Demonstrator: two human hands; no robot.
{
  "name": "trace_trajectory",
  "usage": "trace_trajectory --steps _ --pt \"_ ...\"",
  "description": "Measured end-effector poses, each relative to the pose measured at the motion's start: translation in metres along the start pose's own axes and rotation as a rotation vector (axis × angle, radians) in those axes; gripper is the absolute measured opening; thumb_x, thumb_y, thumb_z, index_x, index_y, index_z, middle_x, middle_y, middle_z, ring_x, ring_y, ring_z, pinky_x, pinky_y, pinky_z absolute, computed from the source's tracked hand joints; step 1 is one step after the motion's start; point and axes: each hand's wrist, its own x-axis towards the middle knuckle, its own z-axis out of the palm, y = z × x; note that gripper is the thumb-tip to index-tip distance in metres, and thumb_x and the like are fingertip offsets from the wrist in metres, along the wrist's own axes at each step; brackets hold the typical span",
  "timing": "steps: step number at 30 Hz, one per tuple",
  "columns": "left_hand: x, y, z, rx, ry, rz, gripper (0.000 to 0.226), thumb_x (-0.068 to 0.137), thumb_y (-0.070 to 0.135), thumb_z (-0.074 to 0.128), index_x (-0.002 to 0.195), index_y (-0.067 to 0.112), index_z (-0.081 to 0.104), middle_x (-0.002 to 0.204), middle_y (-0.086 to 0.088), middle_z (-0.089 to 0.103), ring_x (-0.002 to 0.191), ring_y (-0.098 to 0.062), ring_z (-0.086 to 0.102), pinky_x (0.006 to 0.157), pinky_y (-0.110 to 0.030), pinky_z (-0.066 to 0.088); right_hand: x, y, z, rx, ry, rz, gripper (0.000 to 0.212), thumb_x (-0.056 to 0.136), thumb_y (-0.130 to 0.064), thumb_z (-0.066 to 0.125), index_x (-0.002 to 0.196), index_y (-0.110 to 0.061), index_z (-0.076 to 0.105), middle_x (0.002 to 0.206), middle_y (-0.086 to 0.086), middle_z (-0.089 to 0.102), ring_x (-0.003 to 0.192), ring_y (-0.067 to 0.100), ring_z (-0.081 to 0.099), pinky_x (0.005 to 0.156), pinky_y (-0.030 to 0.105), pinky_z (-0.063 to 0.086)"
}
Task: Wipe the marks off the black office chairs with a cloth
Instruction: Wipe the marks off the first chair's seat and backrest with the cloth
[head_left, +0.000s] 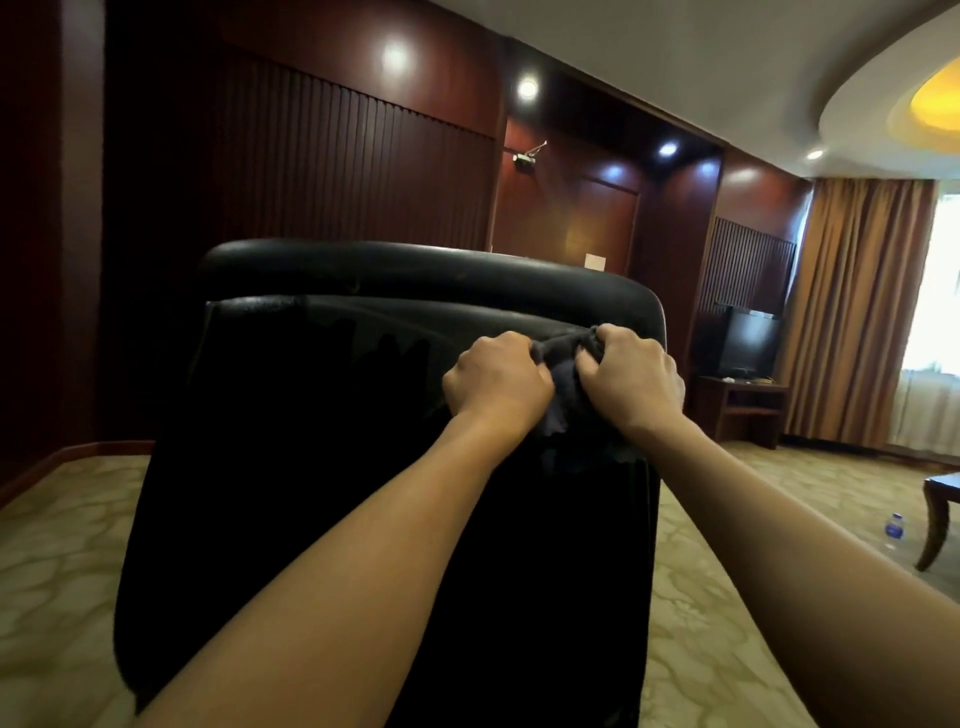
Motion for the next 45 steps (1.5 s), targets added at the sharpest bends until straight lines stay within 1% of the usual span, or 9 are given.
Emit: trace_trajectory --steps 4,9,13,18,22,27,38,42,45 --pt "-0.045 -0.020 0.010 0.096 -0.014 0.053 0.030 0.098 0.041 0.049 0.116 0.026 0.066 0.111 -0.007 0.069 0.106 -0.031 0.065 0.081 -0.035 0.050 -0.041 0.002 0.013 -0.082 0.031 -0.124 0.027 0.100 -0.037 0.044 0.110 -0.017 0.059 0.102 0.019 0.067 0.097 0.043 0.062 0.067 0.036 0.035" --pt "-0.082 -0.038 0.013 0.171 -0.085 0.116 0.030 0.100 0.041 0.045 0.120 0.030 0.063 0.111 -0.003 0.069 0.105 -0.028 0.065 0.076 -0.033 0.047 -0.076 0.004 0.019 -0.097 -0.056 -0.172 0.027 0.101 -0.037 0.044 0.108 -0.015 0.057 0.094 0.017 0.067 0.091 0.042 0.063 0.064 0.036 0.037" --pt "-0.064 -0.033 -0.009 0.132 -0.001 0.059 0.034 0.099 0.044 0.047 0.123 0.028 0.063 0.117 -0.009 0.068 0.110 -0.034 0.063 0.084 -0.037 0.050 -0.053 -0.008 0.004 0.071 -0.002 -0.134 0.024 0.096 -0.036 0.054 0.100 -0.012 0.057 0.099 0.022 0.067 0.095 0.045 0.063 0.068 0.039 0.042" --pt "-0.001 -0.021 -0.035 -0.181 0.141 -0.135 0.033 0.094 0.048 0.055 0.108 0.023 0.071 0.115 -0.012 0.068 0.111 -0.037 0.062 0.079 -0.036 0.044 0.006 -0.041 -0.004 0.078 0.072 -0.097 0.028 0.097 -0.037 0.052 0.107 -0.011 0.058 0.107 0.022 0.066 0.103 0.044 0.060 0.072 0.040 0.041" --pt "0.016 -0.032 -0.030 -0.097 0.058 -0.146 0.026 0.094 0.047 0.057 0.107 0.031 0.072 0.111 -0.006 0.068 0.108 -0.031 0.063 0.076 -0.034 0.040 0.014 -0.046 0.016 -0.048 0.072 -0.156 0.027 0.101 -0.034 0.045 0.115 -0.015 0.058 0.103 0.016 0.068 0.098 0.041 0.062 0.068 0.037 0.037" --pt "-0.007 -0.046 -0.010 0.032 0.111 -0.042 0.025 0.096 0.046 0.054 0.111 0.035 0.070 0.108 -0.003 0.070 0.104 -0.030 0.064 0.074 -0.032 0.042 -0.009 -0.038 0.032 -0.163 0.137 -0.246 0.023 0.102 -0.030 0.040 0.111 -0.014 0.055 0.097 0.017 0.068 0.092 0.042 0.063 0.064 0.038 0.036" --pt "-0.120 -0.103 0.017 0.197 -0.015 -0.097 0.029 0.096 0.050 0.048 0.112 0.033 0.066 0.102 -0.002 0.071 0.099 -0.027 0.068 0.076 -0.033 0.051 -0.132 -0.029 0.071 -0.191 -0.036 -0.320 0.017 0.101 -0.031 0.041 0.104 -0.020 0.053 0.086 0.011 0.071 0.080 0.038 0.069 0.056 0.035 0.037" --pt "-0.148 -0.122 0.012 0.116 -0.039 -0.171 0.030 0.094 0.056 0.050 0.103 0.032 0.066 0.091 0.002 0.071 0.093 -0.026 0.068 0.071 -0.033 0.051 -0.149 -0.031 0.055 -0.160 -0.181 -0.287 0.027 0.103 -0.042 0.035 0.107 -0.021 0.051 0.092 0.008 0.071 0.086 0.035 0.068 0.064 0.037 0.044" --pt "-0.116 -0.103 -0.013 -0.001 0.068 -0.128 0.032 0.093 0.053 0.054 0.108 0.029 0.069 0.098 -0.008 0.073 0.099 -0.035 0.067 0.074 -0.037 0.051 -0.111 -0.044 0.030 -0.100 -0.076 -0.212 0.029 0.101 -0.043 0.042 0.109 -0.017 0.053 0.099 0.018 0.069 0.094 0.042 0.065 0.071 0.041 0.046"
